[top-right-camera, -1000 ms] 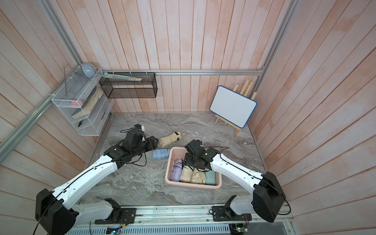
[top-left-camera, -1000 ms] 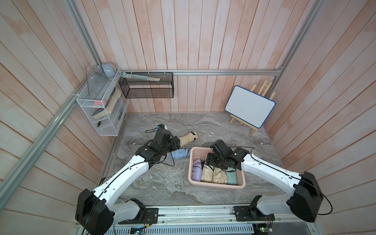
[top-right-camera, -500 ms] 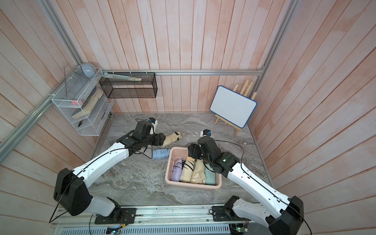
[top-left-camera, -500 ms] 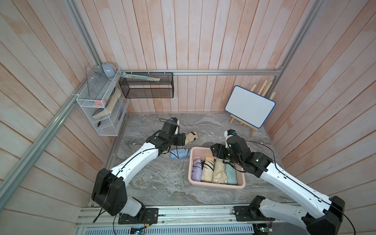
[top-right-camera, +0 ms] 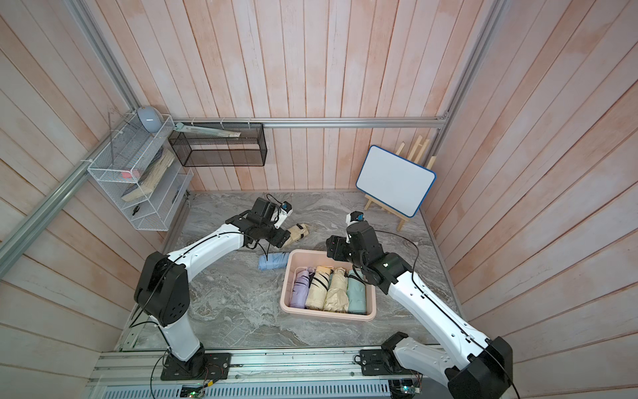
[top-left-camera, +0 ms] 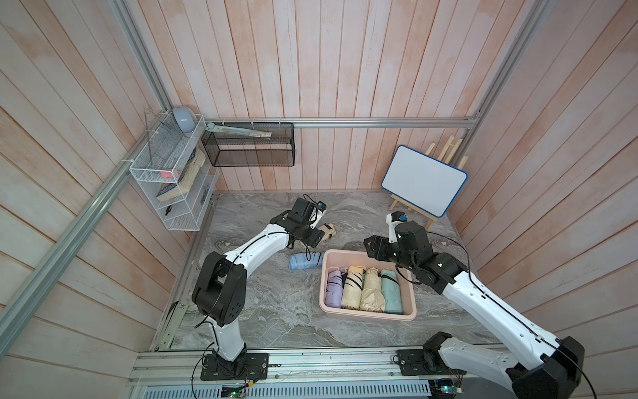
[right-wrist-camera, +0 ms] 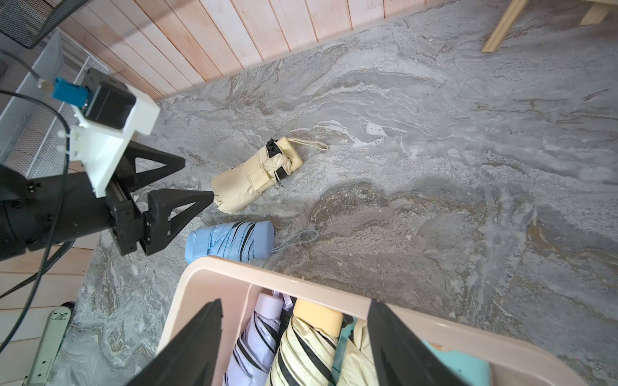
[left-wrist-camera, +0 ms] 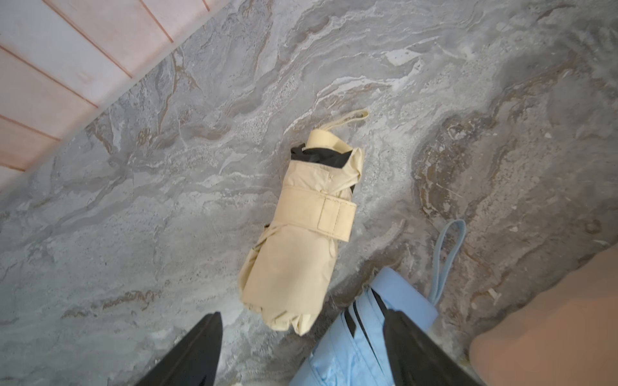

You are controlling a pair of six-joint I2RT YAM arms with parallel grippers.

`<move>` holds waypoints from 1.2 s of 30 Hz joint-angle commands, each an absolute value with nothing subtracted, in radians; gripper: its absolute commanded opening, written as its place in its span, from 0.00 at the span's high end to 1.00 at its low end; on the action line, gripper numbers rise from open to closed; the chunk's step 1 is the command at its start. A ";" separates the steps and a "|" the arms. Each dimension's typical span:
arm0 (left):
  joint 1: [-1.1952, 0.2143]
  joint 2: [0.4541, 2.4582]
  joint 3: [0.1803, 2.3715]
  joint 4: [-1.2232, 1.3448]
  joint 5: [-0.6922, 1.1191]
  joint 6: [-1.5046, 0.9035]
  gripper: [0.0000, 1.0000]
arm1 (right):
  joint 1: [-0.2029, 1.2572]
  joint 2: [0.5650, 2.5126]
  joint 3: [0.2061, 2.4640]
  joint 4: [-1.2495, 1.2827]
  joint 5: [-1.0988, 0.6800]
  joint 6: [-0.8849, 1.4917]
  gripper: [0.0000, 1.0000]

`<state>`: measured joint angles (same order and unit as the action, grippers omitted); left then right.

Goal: Put the umbrella into the storage box
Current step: Pick up the umbrella from the center of the board.

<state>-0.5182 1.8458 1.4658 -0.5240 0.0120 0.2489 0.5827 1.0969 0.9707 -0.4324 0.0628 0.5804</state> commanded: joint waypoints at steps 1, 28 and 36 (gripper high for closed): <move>-0.502 1.917 1.539 -0.583 0.065 0.311 0.16 | 0.567 1.102 1.007 -0.426 0.043 0.531 0.26; -0.491 2.287 1.911 -0.850 0.012 0.329 0.09 | 0.517 1.104 1.040 -0.450 0.058 0.494 0.26; -0.491 2.305 1.901 -0.837 0.007 0.324 0.28 | 0.509 1.088 1.028 -0.446 0.058 0.504 0.26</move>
<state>-0.4919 2.2799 1.8851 -0.8345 0.0200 0.3191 0.5140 1.1057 1.0210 -0.4320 0.0509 0.5114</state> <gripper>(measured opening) 0.746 0.740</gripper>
